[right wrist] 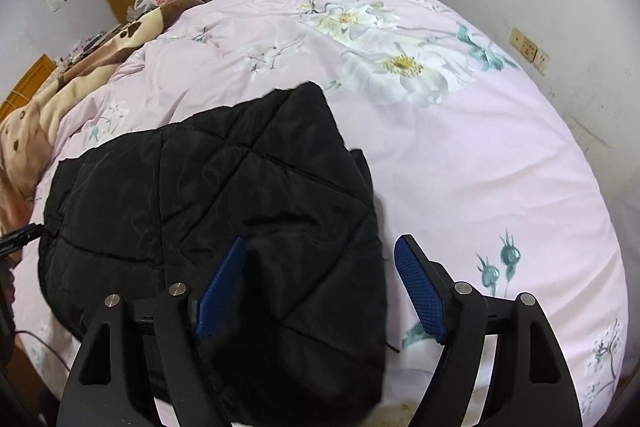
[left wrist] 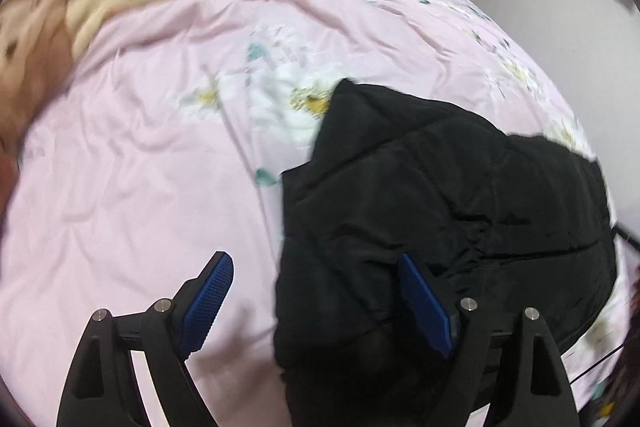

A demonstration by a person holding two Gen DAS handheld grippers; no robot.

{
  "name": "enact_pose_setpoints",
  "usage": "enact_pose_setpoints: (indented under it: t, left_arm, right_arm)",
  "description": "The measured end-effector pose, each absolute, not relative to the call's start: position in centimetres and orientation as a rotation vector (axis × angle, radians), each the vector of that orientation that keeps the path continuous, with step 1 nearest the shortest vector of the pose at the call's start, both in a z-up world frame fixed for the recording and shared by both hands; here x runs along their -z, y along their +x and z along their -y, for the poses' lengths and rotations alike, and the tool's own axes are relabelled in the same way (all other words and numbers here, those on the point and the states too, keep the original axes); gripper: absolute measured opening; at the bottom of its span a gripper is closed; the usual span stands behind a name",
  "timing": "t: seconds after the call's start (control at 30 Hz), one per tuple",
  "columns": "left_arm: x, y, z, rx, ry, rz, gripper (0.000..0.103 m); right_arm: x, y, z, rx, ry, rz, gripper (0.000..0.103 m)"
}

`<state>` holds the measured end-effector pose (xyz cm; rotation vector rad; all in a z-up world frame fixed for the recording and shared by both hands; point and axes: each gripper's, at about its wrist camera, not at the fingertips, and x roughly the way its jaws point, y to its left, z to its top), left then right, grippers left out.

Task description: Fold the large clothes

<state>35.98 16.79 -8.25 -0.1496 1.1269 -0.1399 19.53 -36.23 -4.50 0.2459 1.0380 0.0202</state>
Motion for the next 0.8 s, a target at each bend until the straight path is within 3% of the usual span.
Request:
enact_pose_setpoints:
  t: [0.33,0.5,0.63,0.8]
  left_arm:
    - [12.5,37.4,-18.8,0.307,-0.402,-1.271,0.088]
    - [14.3,38.0,-17.2,0.358,-0.412,-1.299,0.098]
    - [16.2,38.6,-16.2,0.416,-0.457,-1.346,0.103]
    - [17.9,39.1,-16.4,0.467,-0.546,-1.371,0.103]
  right_arm:
    - [7.8,20.3,39.8,-0.173,0.433,-1.110,0.078]
    - [10.4,21.8,40.2,-0.268,0.525,-1.167,0.080]
    - [12.0,23.4,39.4,-0.349,0.542,-1.201,0.096]
    - [13.7,24.6,39.1,-0.442,0.608,-1.222,0.096]
